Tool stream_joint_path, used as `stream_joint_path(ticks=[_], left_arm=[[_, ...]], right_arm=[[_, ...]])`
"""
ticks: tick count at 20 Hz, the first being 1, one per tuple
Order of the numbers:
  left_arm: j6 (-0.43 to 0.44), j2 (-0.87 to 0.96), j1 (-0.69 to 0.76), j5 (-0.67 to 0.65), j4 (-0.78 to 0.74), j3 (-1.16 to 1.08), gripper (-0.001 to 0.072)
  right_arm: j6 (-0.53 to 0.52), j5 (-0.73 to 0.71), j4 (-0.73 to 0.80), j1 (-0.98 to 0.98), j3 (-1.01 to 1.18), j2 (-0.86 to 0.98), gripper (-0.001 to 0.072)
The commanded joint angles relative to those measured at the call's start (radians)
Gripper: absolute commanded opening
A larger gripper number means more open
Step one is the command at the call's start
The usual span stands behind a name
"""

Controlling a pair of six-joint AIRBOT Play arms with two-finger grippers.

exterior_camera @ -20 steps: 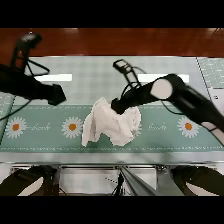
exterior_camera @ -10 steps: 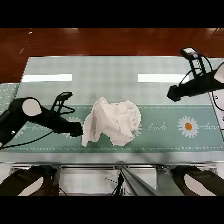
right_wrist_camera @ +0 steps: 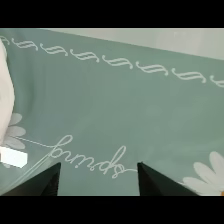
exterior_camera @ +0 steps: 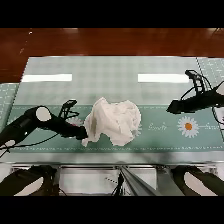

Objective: Fold the shirts.

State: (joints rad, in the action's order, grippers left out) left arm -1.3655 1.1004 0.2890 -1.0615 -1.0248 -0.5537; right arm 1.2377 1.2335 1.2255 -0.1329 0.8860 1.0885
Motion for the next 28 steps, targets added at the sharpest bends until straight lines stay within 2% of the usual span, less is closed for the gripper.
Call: stream_joint_path(ticks=[1,3,4,5,8,9,11,14,22,23,24,25,26,28], left_arm=[[0.141,0.056,0.0,0.034,0.174,0.006,0.071],[0.168,0.126,0.0,0.034,0.245,0.006,0.0706],[0.164,0.163,0.0,0.032,0.256,0.006,0.0557],[0.146,0.196,0.0,0.03,0.256,0.005,0.0288],[0.104,0.24,-0.002,0.024,0.256,0.005,0.0064],[0.105,0.237,-0.002,0.016,0.256,0.005,0.0018],[0.109,0.233,-0.002,-0.009,0.256,0.004,0.0018],[0.109,0.231,-0.002,-0.031,0.256,0.004,0.0018],[0.108,0.21,-0.002,-0.051,0.259,-0.02,0.0019],[0.109,0.207,-0.002,-0.05,0.259,-0.035,0.0018],[0.109,0.204,-0.002,-0.05,0.259,-0.056,0.0018],[0.112,0.2,-0.003,-0.051,0.258,-0.08,0.0018],[0.116,0.19,-0.01,-0.058,0.258,-0.111,0.0018],[0.118,0.153,-0.044,-0.096,0.254,-0.187,0.0018]], right_arm=[[-0.02,-0.001,-0.031,-0.008,-0.026,-0.001,0.0546],[-0.02,-0.002,-0.035,-0.008,-0.026,-0.001,0.0545],[-0.02,-0.002,-0.043,-0.009,-0.026,-0.001,0.0546],[-0.02,-0.002,-0.055,-0.008,-0.026,-0.001,0.0546],[-0.024,-0.018,-0.145,-0.008,-0.048,0.0,0.053],[-0.039,-0.033,-0.209,-0.008,-0.073,0.0,0.053],[-0.061,-0.104,-0.335,0.006,-0.152,0.0,0.053],[-0.061,-0.23,-0.426,0.076,-0.249,0.037,0.053],[-0.061,-0.506,-0.737,0.325,-0.268,0.271,0.0529],[-0.061,-0.535,-0.772,0.349,-0.268,0.283,0.0478],[-0.061,-0.557,-0.782,0.366,-0.268,0.286,0.0287],[-0.062,-0.566,-0.781,0.372,-0.267,0.284,0.0062],[-0.067,-0.554,-0.774,0.362,-0.264,0.277,0.0027],[-0.111,-0.478,-0.726,0.306,-0.24,0.228,0.0026]])
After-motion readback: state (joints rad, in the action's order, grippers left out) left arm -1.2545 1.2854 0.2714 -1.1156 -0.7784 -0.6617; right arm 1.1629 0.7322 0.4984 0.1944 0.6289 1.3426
